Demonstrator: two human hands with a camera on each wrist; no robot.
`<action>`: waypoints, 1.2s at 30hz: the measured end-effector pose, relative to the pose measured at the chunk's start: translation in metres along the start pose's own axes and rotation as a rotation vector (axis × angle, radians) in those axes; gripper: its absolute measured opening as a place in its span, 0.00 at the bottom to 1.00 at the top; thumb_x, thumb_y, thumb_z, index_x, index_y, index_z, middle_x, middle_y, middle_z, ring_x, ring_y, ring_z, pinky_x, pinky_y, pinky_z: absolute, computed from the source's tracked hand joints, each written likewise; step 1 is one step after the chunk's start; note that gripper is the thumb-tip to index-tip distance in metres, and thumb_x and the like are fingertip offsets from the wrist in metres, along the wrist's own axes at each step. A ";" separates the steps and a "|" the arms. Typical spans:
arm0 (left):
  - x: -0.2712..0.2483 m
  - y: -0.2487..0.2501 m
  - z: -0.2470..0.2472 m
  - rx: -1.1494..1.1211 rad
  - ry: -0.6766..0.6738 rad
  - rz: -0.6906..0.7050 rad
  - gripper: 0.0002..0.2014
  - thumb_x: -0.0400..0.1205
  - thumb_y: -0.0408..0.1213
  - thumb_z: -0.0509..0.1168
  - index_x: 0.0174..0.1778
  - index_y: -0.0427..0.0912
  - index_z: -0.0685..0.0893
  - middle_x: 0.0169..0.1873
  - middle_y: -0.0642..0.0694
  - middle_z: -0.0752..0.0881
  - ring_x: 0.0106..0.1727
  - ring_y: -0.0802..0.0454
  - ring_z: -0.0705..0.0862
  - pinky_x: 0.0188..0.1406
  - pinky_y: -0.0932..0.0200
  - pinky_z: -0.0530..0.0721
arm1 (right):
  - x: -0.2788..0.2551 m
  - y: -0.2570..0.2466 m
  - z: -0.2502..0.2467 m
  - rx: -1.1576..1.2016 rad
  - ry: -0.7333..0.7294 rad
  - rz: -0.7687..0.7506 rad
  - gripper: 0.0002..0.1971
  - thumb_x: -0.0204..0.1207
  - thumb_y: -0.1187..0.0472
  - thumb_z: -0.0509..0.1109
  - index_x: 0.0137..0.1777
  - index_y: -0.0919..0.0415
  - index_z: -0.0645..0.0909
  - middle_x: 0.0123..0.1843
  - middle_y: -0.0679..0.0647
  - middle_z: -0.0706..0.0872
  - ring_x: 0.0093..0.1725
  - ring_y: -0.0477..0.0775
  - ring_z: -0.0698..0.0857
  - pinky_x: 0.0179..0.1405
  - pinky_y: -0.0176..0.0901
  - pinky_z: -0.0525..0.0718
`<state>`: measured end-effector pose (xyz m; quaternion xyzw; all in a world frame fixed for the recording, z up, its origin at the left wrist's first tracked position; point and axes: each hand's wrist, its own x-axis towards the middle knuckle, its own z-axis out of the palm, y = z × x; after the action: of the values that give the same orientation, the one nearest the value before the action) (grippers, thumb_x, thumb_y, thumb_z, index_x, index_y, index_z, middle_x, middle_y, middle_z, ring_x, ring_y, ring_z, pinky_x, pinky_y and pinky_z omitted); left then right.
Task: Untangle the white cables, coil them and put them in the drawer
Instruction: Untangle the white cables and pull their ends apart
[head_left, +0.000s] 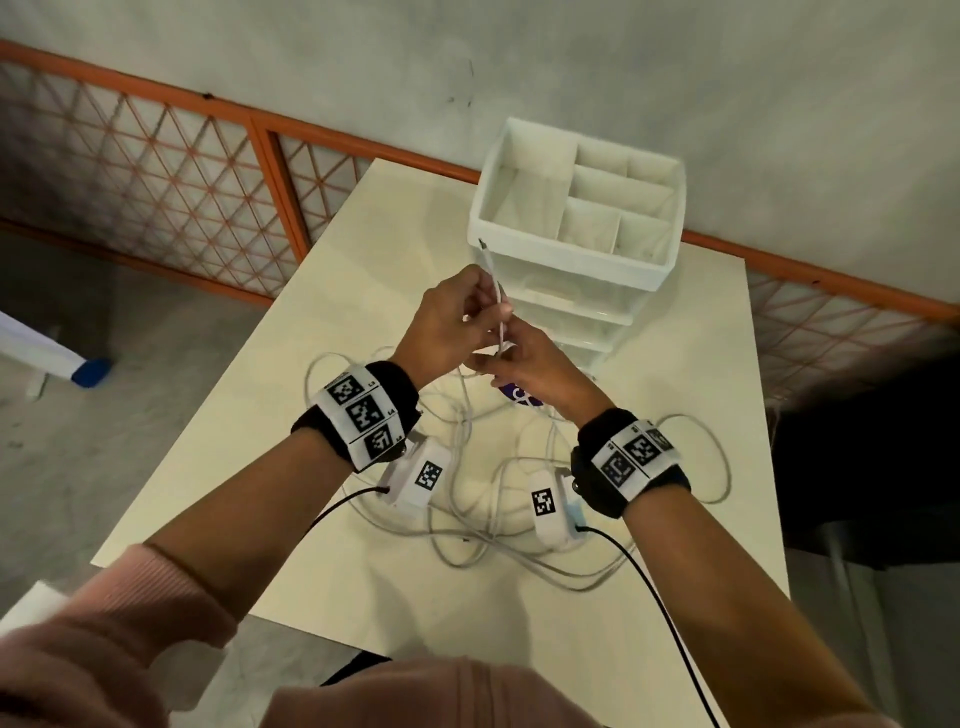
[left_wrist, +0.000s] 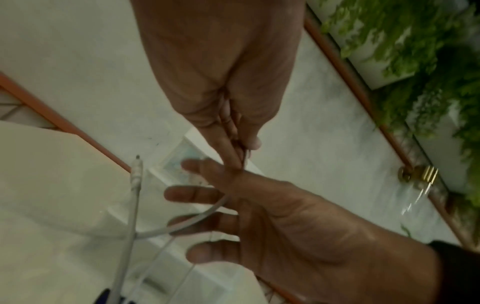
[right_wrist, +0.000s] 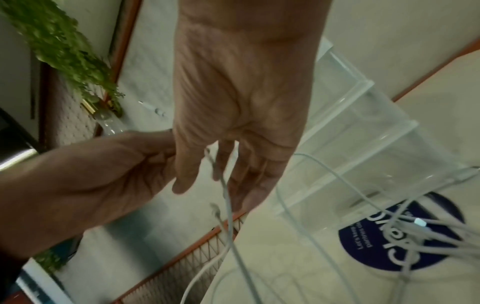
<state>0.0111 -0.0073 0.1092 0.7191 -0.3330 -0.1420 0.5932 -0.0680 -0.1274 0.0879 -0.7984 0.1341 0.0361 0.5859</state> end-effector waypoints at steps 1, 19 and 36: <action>0.000 0.006 0.000 -0.050 0.009 -0.011 0.07 0.78 0.31 0.68 0.39 0.44 0.77 0.32 0.50 0.83 0.37 0.47 0.85 0.41 0.59 0.86 | 0.001 -0.004 0.002 -0.030 0.025 -0.049 0.15 0.75 0.62 0.73 0.61 0.60 0.80 0.49 0.50 0.88 0.43 0.47 0.86 0.43 0.42 0.85; -0.036 0.003 -0.001 0.075 -0.117 -0.042 0.11 0.76 0.42 0.73 0.43 0.37 0.83 0.21 0.52 0.64 0.23 0.59 0.62 0.26 0.65 0.64 | -0.040 -0.050 -0.051 -0.373 0.097 -0.213 0.05 0.70 0.65 0.76 0.40 0.56 0.84 0.37 0.45 0.85 0.41 0.43 0.83 0.52 0.35 0.79; -0.014 -0.001 -0.052 0.267 0.353 -0.142 0.14 0.80 0.43 0.67 0.35 0.37 0.85 0.20 0.56 0.74 0.24 0.55 0.71 0.29 0.62 0.67 | -0.054 0.045 -0.074 -0.434 0.172 -0.004 0.14 0.86 0.59 0.57 0.43 0.63 0.81 0.37 0.46 0.87 0.41 0.40 0.86 0.50 0.39 0.77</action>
<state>0.0321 0.0414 0.1190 0.8266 -0.1885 -0.0100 0.5302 -0.1389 -0.2007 0.0807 -0.9060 0.1708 -0.0053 0.3871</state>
